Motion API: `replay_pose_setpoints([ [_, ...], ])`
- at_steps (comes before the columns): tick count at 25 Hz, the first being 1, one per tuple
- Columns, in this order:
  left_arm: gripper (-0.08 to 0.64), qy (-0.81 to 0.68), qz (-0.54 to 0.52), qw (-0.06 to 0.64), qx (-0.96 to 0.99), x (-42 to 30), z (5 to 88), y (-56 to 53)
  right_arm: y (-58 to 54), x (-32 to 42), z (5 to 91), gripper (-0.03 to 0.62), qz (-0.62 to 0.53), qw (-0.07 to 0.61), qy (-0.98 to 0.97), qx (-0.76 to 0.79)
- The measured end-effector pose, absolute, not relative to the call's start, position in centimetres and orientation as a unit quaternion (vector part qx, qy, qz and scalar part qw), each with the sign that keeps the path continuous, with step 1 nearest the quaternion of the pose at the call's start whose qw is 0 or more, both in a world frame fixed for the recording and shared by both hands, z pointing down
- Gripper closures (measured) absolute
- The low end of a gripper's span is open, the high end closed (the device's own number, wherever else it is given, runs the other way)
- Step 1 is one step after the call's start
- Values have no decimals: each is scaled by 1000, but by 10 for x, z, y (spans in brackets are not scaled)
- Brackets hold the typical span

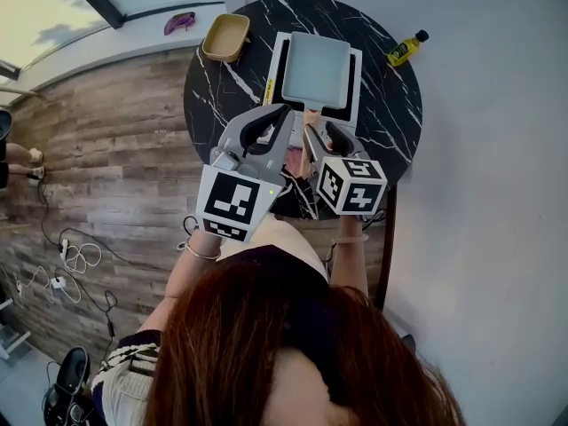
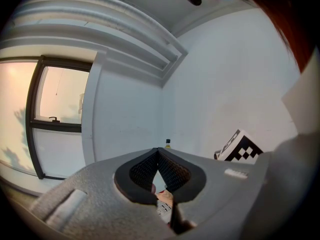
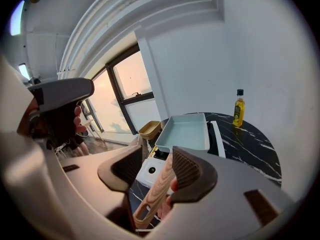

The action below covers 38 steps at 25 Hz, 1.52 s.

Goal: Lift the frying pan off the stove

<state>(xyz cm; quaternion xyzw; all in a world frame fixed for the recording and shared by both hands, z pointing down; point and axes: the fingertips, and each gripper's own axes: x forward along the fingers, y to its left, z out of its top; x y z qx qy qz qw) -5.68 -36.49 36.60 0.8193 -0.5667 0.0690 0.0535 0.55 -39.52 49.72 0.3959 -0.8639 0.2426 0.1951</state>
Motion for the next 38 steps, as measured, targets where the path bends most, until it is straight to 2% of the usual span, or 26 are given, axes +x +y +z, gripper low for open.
replay_pose_setpoints([
  [25, 548, -558, 93, 69, 822, -49, 389, -381, -412, 3, 570, 331, 385, 188, -833, 351],
  [38, 548, -549, 102, 78, 826, -46, 396, -389, -414, -7, 590, 313, 496, 141, -804, 298],
])
